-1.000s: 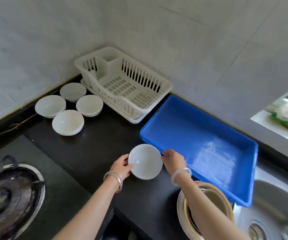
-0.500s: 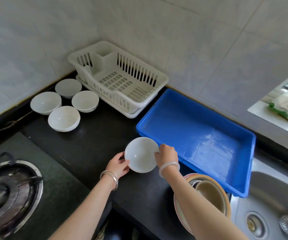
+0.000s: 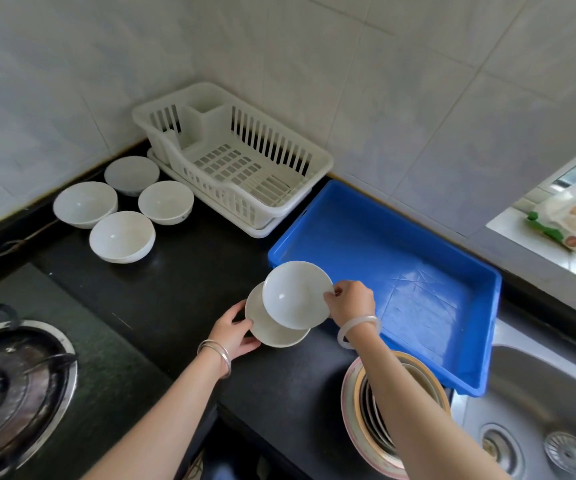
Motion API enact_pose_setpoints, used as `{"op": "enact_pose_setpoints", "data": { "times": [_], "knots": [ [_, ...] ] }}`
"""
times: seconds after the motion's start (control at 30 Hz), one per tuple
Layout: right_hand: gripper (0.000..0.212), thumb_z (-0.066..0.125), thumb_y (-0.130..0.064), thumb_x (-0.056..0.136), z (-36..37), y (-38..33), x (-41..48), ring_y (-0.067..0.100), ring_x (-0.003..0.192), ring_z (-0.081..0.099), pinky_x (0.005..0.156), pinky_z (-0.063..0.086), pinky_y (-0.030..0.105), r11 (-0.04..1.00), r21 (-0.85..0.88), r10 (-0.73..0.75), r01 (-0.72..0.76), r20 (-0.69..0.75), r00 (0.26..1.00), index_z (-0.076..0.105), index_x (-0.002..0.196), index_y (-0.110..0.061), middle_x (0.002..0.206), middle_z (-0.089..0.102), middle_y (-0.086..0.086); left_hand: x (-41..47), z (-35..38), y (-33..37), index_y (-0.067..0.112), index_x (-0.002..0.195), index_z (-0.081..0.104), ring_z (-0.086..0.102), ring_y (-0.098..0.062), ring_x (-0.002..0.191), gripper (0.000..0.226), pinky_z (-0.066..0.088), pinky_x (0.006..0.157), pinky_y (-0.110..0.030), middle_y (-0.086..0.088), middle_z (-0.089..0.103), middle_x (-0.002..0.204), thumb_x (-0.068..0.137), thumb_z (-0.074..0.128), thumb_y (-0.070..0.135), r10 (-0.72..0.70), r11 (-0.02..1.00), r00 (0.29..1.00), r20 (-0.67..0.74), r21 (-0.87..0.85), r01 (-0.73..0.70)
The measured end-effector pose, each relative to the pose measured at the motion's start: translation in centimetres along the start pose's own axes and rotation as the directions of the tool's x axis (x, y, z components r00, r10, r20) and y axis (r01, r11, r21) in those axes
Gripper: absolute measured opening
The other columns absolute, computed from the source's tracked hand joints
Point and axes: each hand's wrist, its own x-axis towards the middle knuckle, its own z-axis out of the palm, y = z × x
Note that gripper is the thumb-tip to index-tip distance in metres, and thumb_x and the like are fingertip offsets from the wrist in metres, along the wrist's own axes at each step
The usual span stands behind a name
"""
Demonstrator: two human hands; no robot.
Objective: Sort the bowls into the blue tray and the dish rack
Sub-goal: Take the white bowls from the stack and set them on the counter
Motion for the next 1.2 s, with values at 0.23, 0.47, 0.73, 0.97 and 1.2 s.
{"op": "enact_pose_setpoints", "data": {
  "times": [0.23,0.47,0.73,0.97,1.2],
  "knots": [
    [0.014,0.057,-0.012,0.082,-0.5,-0.3,0.1,0.029,0.067,0.068,0.072,0.059,0.037,0.981,0.194,-0.001,-0.001,0.012,1.000,0.067,0.072,-0.010,0.072,0.065,0.008,-0.2,-1.4,0.5,0.025,0.128,0.049,0.062,-0.036,0.099,0.051,0.057,0.063,-0.038,-0.016,0.057,0.118,0.086,0.053,-0.003,0.075,0.997,0.992,-0.096,-0.011,-0.077],
    [0.015,0.059,-0.011,0.078,1.0,-3.7,1.3,0.011,0.047,0.063,0.061,0.060,0.030,0.961,0.274,-0.046,0.032,0.045,0.998,0.066,0.065,-0.013,0.067,0.064,-0.001,-0.9,-6.7,3.2,0.021,0.130,0.049,0.058,-0.041,0.106,0.052,0.054,0.080,-0.046,-0.008,0.051,0.113,0.084,0.057,-0.004,0.165,0.971,0.953,-0.255,-0.128,-0.203],
    [0.020,0.060,-0.007,0.078,5.9,-10.1,3.9,0.012,0.051,0.065,0.065,0.061,0.033,0.921,0.385,-0.023,-0.052,0.188,0.982,0.061,0.062,-0.018,0.067,0.064,-0.002,-0.6,-11.8,5.0,0.022,0.131,0.047,0.060,-0.037,0.096,0.051,0.054,0.076,-0.041,-0.006,0.045,0.117,0.087,0.050,-0.004,0.144,0.931,0.895,-0.423,-0.249,-0.267],
    [0.020,0.055,-0.005,0.082,10.0,-14.2,6.6,0.015,0.051,0.063,0.073,0.061,0.041,0.931,0.355,0.009,-0.091,0.225,0.974,0.059,0.064,-0.013,0.066,0.061,-0.001,0.9,-13.8,5.8,0.022,0.128,0.048,0.062,-0.037,0.089,0.050,0.053,0.063,-0.035,-0.007,0.047,0.115,0.086,0.049,-0.005,0.128,0.888,0.862,-0.491,-0.331,-0.320],
    [0.011,0.054,-0.004,0.084,12.6,-15.1,7.7,0.017,0.053,0.060,0.074,0.060,0.043,0.924,0.362,0.040,-0.124,0.232,0.972,0.063,0.078,-0.006,0.066,0.055,-0.002,1.6,-14.0,5.8,0.023,0.126,0.050,0.062,-0.038,0.093,0.050,0.055,0.064,-0.034,-0.004,0.047,0.114,0.084,0.050,-0.005,0.095,0.856,0.845,-0.525,-0.390,-0.339]
  ]
}}
